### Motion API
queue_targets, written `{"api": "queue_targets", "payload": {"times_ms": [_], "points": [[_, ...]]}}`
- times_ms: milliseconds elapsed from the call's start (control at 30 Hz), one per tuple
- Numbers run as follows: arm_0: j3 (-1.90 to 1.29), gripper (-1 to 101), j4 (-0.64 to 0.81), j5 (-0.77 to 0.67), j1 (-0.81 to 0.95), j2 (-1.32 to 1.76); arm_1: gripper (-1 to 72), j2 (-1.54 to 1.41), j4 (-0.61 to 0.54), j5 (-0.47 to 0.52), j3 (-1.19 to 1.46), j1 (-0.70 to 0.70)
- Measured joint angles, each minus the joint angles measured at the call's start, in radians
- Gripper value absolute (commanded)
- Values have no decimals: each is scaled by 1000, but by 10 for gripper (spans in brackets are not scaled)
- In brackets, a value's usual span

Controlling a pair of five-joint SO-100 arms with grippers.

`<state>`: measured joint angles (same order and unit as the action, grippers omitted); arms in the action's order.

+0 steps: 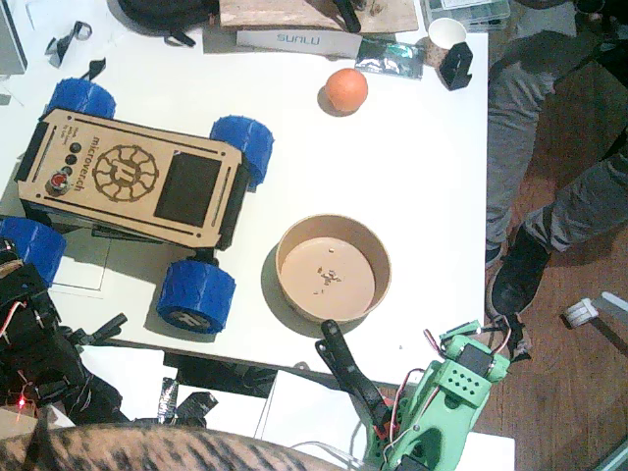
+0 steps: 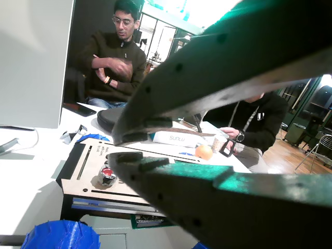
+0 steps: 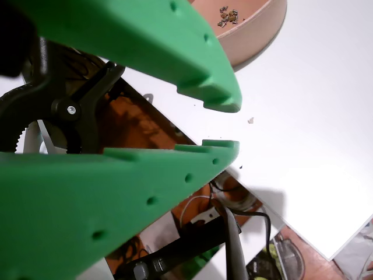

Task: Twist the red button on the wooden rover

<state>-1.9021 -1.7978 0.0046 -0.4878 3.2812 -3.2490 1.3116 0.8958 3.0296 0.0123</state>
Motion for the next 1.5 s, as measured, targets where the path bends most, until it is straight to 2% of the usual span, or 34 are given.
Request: {"api": "queue_targets", "payload": {"times_ms": [200,667,1133,1500], "points": [[0,1,44,0,5,-77,25,0,0,0,0,0],[-2,1,219,0,3,-474,25,0,0,0,0,0],[-3,1,310,0,9,-764,25,0,0,0,0,0],[-3,2,347,0,155,-950,25,0,0,0,0,0]]}}
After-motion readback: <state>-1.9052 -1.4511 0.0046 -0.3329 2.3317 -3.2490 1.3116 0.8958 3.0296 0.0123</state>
